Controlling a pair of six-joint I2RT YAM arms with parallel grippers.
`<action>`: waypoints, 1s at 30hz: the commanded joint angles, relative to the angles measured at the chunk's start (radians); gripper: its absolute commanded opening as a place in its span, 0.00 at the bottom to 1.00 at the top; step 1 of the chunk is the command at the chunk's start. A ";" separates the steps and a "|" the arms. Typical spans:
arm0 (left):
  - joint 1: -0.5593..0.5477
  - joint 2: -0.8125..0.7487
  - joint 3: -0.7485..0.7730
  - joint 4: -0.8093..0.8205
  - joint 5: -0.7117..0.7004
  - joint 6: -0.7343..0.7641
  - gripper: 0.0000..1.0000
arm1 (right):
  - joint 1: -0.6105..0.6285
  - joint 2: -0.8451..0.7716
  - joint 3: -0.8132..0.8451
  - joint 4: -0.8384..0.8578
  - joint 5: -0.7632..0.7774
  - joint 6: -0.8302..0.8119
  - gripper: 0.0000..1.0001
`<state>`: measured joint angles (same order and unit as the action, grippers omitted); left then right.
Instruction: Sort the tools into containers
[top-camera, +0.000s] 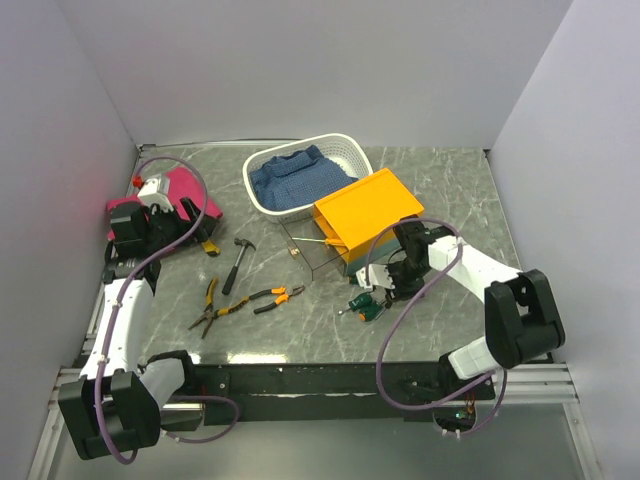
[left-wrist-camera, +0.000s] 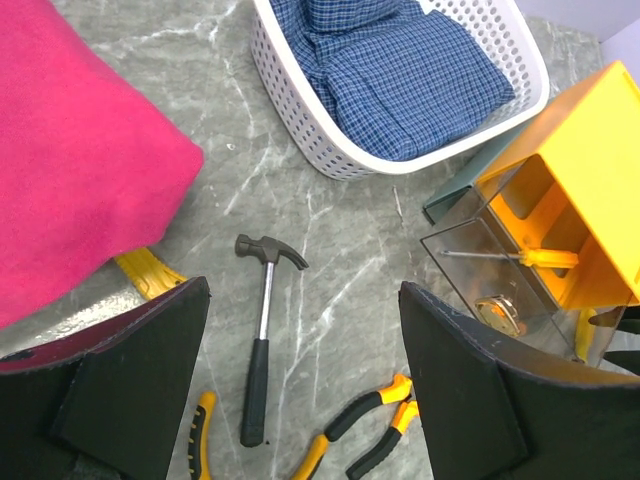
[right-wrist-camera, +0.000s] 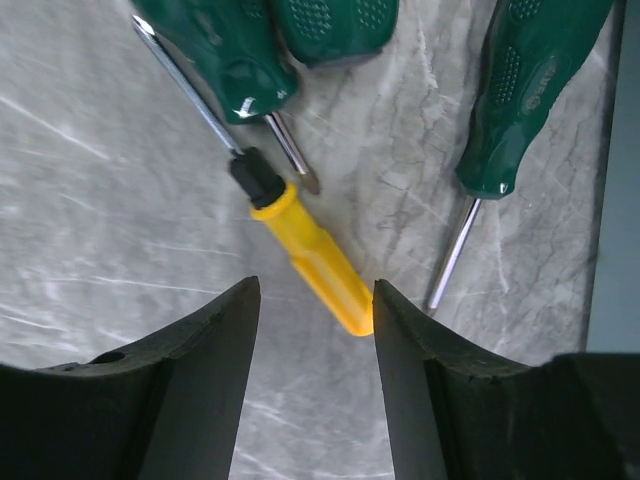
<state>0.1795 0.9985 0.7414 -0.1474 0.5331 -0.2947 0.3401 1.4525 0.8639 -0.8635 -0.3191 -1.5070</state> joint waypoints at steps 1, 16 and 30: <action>-0.002 -0.011 0.050 0.005 -0.022 0.029 0.83 | -0.007 0.040 0.021 0.043 0.034 -0.078 0.56; 0.000 0.065 0.090 0.042 -0.025 0.039 0.83 | -0.006 0.020 -0.108 0.044 0.117 -0.160 0.27; 0.001 0.081 0.059 0.106 -0.021 0.023 0.83 | -0.006 -0.333 0.233 -0.436 -0.181 -0.188 0.02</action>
<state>0.1799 1.0801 0.7918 -0.1116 0.5095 -0.2729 0.3378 1.1030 0.9405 -1.1801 -0.3214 -1.7336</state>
